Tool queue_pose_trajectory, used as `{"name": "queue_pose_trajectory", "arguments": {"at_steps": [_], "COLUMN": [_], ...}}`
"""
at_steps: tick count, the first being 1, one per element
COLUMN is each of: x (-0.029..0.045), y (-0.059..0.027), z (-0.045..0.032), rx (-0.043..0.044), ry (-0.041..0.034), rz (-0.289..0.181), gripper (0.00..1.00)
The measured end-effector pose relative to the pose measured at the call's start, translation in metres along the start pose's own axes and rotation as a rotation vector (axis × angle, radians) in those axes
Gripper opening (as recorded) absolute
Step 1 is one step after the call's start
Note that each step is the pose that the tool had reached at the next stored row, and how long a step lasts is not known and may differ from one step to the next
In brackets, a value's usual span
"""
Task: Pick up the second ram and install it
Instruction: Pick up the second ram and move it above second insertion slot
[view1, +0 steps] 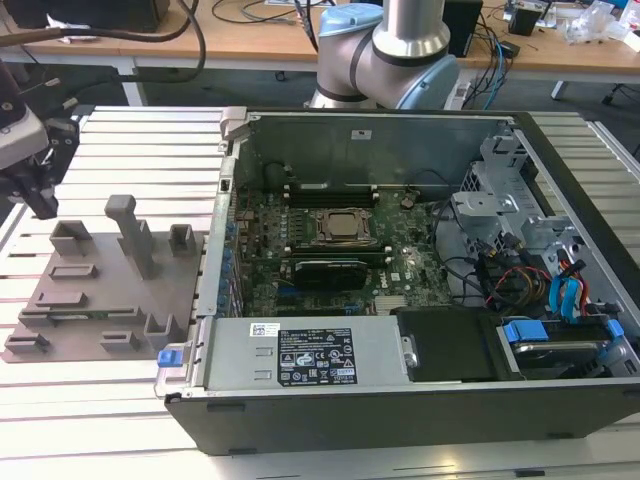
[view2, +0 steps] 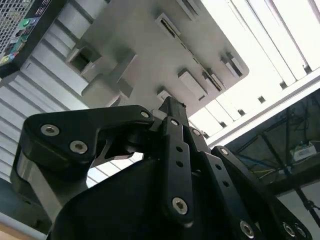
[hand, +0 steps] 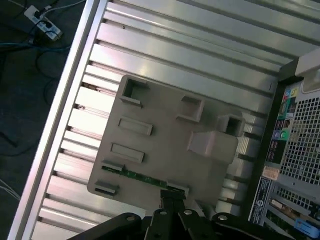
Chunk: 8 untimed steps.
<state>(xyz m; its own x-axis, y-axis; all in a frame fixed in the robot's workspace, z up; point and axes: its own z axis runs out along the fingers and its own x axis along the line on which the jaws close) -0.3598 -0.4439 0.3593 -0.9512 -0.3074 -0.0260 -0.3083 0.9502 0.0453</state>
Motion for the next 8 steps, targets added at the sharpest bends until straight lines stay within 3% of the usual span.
{"name": "queue_pose_trajectory", "arguments": {"at_steps": [2, 8], "x": [0.0000, 0.0000], "y": [0.0000, 0.0000], "z": [0.0000, 0.0000], "rx": [-0.0017, -0.0051], "ry": [0.0031, 0.0089], "rz": [-0.066, -0.197], "gripper": [0.10, 0.10]}}
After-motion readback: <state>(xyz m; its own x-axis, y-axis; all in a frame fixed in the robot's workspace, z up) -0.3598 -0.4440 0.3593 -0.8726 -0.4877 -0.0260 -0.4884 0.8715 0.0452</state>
